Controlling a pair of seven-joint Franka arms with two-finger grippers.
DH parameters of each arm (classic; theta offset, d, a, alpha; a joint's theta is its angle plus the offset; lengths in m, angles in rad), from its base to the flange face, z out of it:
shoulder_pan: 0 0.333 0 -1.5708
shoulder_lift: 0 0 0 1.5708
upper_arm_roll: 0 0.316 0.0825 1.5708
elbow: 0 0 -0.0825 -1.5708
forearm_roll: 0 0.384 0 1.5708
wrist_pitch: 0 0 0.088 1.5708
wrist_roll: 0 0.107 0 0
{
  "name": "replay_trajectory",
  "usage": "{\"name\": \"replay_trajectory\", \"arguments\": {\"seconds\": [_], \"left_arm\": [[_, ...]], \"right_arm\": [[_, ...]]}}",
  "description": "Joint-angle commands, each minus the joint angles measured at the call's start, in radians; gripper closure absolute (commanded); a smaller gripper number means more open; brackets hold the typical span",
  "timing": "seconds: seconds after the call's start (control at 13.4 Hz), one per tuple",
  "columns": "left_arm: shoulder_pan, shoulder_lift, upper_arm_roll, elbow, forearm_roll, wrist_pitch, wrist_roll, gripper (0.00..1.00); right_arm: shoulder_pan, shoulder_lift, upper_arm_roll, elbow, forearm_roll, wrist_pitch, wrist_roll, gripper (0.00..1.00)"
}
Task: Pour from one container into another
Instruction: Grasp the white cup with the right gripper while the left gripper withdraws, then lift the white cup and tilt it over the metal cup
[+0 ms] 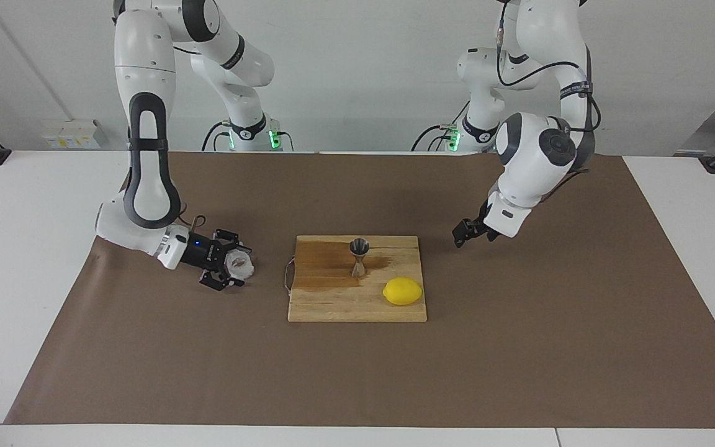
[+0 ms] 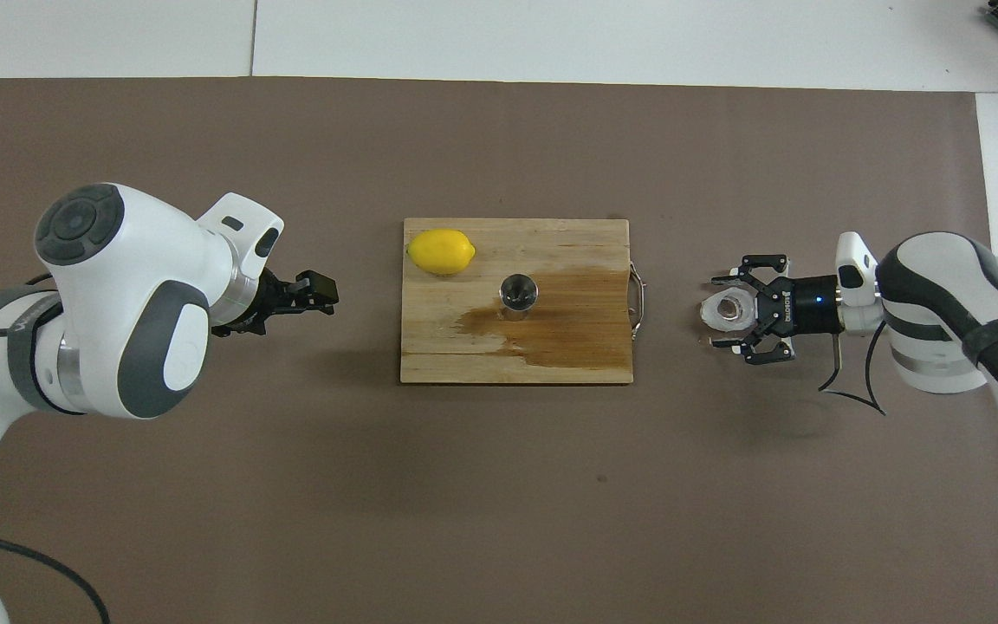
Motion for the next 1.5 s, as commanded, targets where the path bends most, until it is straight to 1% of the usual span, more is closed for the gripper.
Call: {"name": "replay_trajectory", "arguments": {"seconds": [0.0,0.15,0.22,0.3,0.37,0.52,0.67,0.75,0.9,1.05,1.2,1.27,1.42], "left_arm": [[0.030,-0.010,0.008,0.069,0.060,-0.100,0.053,0.00],[0.065,-0.010,0.008,0.141,0.103,-0.204,0.149,0.00],[0.074,-0.010,0.009,0.177,0.106,-0.253,0.201,0.00],[0.099,-0.013,0.011,0.198,0.107,-0.292,0.235,0.00],[0.126,-0.049,0.011,0.199,0.107,-0.318,0.258,0.00],[0.169,-0.108,0.011,0.198,0.113,-0.358,0.295,0.00],[0.217,-0.151,0.011,0.199,0.113,-0.363,0.323,0.00],[0.234,-0.164,0.011,0.202,0.124,-0.373,0.347,0.00],[0.220,-0.195,0.006,0.198,0.178,-0.413,0.351,0.00],[0.219,-0.200,-0.008,0.207,0.178,-0.415,0.351,0.00],[0.225,-0.179,-0.011,0.282,0.178,-0.450,0.354,0.00],[0.228,-0.151,-0.011,0.334,0.176,-0.465,0.355,0.00],[0.228,-0.131,-0.011,0.382,0.175,-0.495,0.355,0.00]], "right_arm": [[0.018,-0.005,0.005,-0.022,0.037,0.026,-0.042,0.52],[0.021,-0.005,0.006,-0.018,0.036,0.037,-0.042,0.86],[0.021,-0.005,0.006,-0.010,0.034,0.035,-0.042,0.98],[0.021,-0.005,0.009,-0.001,0.036,0.029,-0.036,0.99],[0.022,-0.013,0.023,0.005,0.036,0.031,-0.014,0.99],[0.028,-0.050,0.035,0.019,0.034,0.034,0.096,0.99],[0.074,-0.094,0.038,0.024,0.029,0.039,0.200,0.99],[0.102,-0.126,0.038,0.025,0.023,0.040,0.281,0.99],[0.171,-0.180,0.038,0.028,0.017,0.080,0.441,0.99],[0.243,-0.206,0.037,0.027,0.014,0.132,0.527,0.99],[0.309,-0.217,0.037,0.028,-0.039,0.219,0.599,0.99],[0.349,-0.225,0.037,0.028,-0.081,0.259,0.642,0.99],[0.396,-0.228,0.037,0.028,-0.163,0.333,0.726,0.99]]}}
